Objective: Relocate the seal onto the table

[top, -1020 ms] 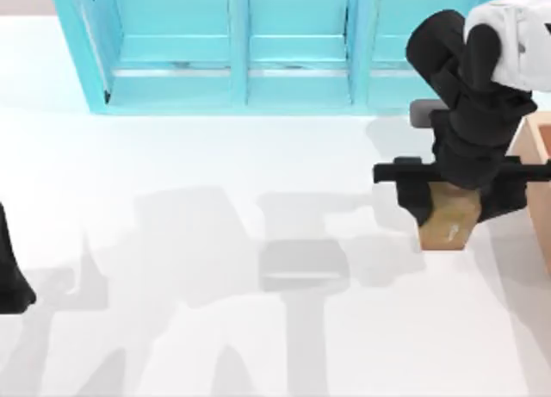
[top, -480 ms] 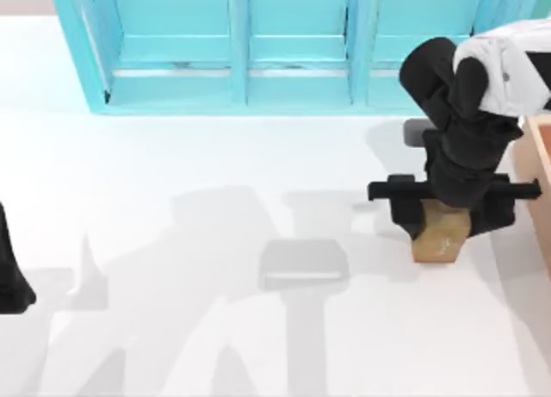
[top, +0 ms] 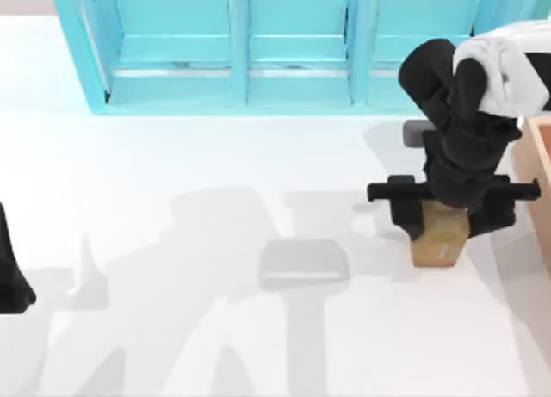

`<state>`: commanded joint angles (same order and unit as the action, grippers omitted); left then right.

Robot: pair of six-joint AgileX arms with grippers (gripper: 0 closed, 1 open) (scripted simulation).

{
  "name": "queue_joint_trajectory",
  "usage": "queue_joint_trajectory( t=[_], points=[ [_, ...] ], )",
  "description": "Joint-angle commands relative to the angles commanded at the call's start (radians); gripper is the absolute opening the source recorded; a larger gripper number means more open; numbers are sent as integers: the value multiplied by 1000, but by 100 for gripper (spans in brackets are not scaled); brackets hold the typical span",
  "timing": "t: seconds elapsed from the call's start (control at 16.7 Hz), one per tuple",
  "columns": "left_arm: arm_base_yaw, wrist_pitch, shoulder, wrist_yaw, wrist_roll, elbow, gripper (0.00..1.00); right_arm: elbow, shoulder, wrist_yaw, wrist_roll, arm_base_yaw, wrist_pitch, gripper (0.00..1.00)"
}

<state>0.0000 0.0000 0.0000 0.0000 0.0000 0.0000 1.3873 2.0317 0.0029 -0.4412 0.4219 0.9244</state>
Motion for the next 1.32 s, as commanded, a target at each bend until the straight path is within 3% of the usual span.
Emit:
queue_joint_trajectory(
  t=[0.24,0.3,0.9,1.32],
  points=[
    [0,0,0,0,0,0,100,0,0,0,0,0,0,98],
    [0,0,0,0,0,0,100,0,0,0,0,0,0,100],
    [0,0,0,0,0,0,100,15,-1,-1,1,-1,15,100],
    [0,0,0,0,0,0,100,290,-27,-3,5,-2,329,100]
  ],
)
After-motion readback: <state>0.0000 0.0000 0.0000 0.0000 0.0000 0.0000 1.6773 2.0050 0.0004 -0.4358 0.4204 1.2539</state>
